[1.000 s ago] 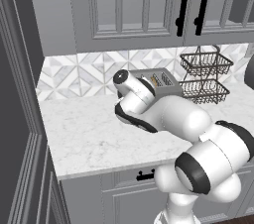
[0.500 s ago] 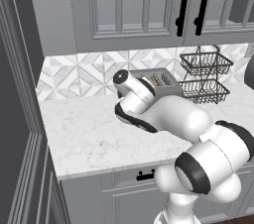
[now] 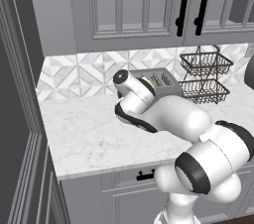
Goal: Start the toaster. Once the lever pops up, take the bread to the plate on the dining counter.
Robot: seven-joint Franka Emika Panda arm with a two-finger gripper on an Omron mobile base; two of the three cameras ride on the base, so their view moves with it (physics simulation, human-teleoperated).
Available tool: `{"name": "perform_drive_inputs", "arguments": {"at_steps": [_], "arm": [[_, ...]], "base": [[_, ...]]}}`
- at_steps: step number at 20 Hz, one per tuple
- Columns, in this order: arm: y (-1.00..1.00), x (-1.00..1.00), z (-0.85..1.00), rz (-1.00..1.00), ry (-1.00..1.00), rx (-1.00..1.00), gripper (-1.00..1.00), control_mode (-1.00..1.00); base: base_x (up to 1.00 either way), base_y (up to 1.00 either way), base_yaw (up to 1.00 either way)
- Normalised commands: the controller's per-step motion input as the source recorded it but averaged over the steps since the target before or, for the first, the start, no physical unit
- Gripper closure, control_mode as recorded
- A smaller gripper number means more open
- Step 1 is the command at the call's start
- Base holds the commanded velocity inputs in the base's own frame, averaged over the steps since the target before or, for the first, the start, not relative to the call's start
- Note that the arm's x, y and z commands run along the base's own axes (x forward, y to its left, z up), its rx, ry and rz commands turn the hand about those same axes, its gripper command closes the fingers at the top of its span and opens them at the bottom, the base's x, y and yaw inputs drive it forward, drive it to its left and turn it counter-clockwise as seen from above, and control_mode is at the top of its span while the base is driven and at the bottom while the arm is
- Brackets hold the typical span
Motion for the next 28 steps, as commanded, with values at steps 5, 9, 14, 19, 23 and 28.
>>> {"name": "perform_drive_inputs", "arguments": {"at_steps": [5, 9, 14, 19, 23, 28], "arm": [[0.00, 0.00, 0.00, 0.00, 0.00, 0.00, -1.00, -1.00], [0.00, 0.00, 0.00, 0.00, 0.00, 0.00, -1.00, -1.00], [0.00, 0.00, 0.00, 0.00, 0.00, 0.00, -1.00, -1.00], [0.00, 0.00, 0.00, 0.00, 0.00, 0.00, -1.00, -1.00], [0.00, 0.00, 0.00, 0.00, 0.00, 0.00, -1.00, -1.00], [0.00, 0.00, 0.00, 0.00, 0.00, 0.00, -1.00, -1.00]], "base": [[0.00, 0.00, 0.00], [0.00, 0.00, 0.00], [0.00, 0.00, 0.00], [0.00, 0.00, 0.00], [0.00, 0.00, 0.00], [0.00, 0.00, 0.00]]}}
